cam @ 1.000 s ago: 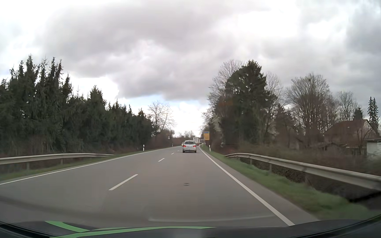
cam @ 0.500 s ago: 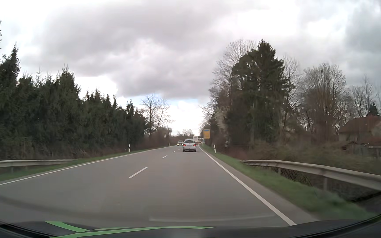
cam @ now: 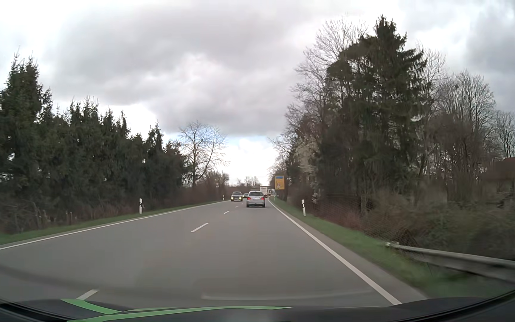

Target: Follow the waypoints while adhering to traffic rules and regulations

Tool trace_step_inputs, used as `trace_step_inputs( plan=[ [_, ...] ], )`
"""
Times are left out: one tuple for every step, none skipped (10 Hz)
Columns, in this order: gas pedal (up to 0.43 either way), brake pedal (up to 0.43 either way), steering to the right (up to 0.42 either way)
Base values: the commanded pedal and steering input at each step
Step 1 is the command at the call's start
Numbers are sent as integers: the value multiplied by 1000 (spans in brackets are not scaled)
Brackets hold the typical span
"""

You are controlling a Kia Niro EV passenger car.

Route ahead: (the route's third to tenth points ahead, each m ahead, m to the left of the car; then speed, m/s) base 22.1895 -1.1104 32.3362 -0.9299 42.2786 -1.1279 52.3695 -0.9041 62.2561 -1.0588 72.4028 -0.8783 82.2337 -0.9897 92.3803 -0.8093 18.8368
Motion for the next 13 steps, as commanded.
trace_step_inputs(
  plan=[
    [138,0,2],
    [138,0,2],
    [138,0,2],
    [138,0,1],
    [138,0,1],
    [138,0,1],
    [150,0,1],
    [150,0,1],
    [150,0,1],
    [150,0,1],
    [150,0,1],
    [150,0,1],
    [157,0,1]
  ],
)
